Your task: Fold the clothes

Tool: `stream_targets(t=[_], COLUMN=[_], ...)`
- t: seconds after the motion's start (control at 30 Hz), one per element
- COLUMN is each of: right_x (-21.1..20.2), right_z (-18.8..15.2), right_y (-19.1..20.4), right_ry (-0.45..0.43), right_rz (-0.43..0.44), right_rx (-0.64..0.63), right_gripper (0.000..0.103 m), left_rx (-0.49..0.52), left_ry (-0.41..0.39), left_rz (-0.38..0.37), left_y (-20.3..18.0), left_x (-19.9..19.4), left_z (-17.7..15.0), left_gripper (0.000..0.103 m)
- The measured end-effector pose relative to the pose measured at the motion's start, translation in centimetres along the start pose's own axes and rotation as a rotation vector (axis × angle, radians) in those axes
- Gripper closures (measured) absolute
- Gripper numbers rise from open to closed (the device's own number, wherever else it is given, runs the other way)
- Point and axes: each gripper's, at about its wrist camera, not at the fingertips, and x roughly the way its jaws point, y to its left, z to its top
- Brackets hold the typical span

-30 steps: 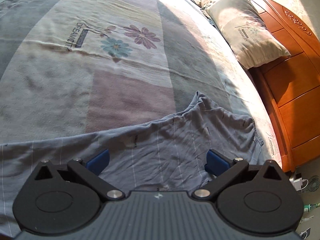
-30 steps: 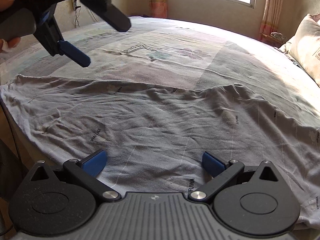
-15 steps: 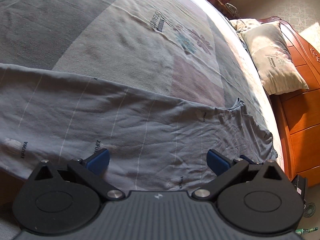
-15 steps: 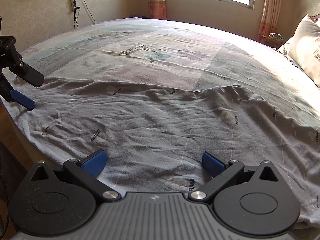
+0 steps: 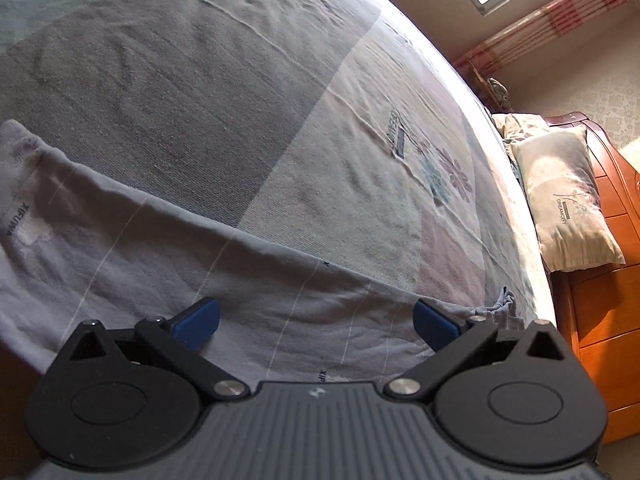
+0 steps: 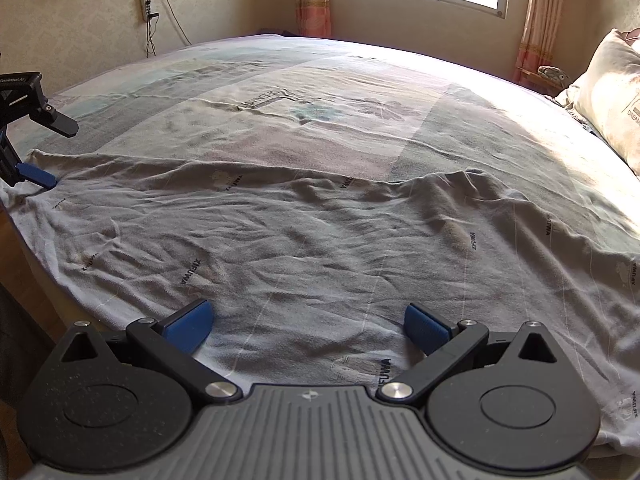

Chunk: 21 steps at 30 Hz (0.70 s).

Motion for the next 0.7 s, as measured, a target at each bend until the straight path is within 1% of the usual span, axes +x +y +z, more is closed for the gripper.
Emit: stream_targets(t=[0.03, 0.17, 0.27, 0.33, 0.47, 0.53, 0.6, 0.7], right_x=[0.0, 0.0, 0.1, 0.2, 0.3, 0.4, 0.4, 0.4], right_z=[0.0, 0.1, 0.1, 0.1, 0.2, 0.3, 0.4, 0.6], right_y=[0.0, 0.0, 0.0, 0.0, 0.0, 0.0, 0.0, 0.0], right_ry=[0.000, 0.000, -0.004, -0.007, -0.008, -0.006, -0.003, 0.010], right_rz=[0.000, 0.000, -0.001, -0.001, -0.002, -0.002, -0.003, -0.006], right_rx=[0.000, 0.001, 0.002, 0.003, 0.005, 0.006, 0.006, 0.005], right_gripper=[0.000, 0.000, 0.000, 0.000, 0.000, 0.000, 0.000, 0.000], left_rx=[-0.005, -0.074, -0.078, -0.079, -0.076, -0.083, -0.051, 0.012], left_ry=[-0.016, -0.052, -0.079, -0.082, -0.082, -0.081, -0.089, -0.116], left_rz=[0.034, 0.044, -0.014, -0.031, 0.081, 0.081, 0.117, 0.117], left_y=[0.5, 2.6, 2.7, 2.6, 3.1, 3.2, 2.4, 0.3], left_x=[-0.5, -1.7, -1.6, -0.9, 0.2, -0.5, -2.0, -6.0], left_z=[0.3, 1.8, 3.1, 3.7, 4.3, 4.5, 4.8, 5.6], left_gripper=[0.001, 0.001, 0.001, 0.001, 0.001, 0.001, 0.001, 0.001])
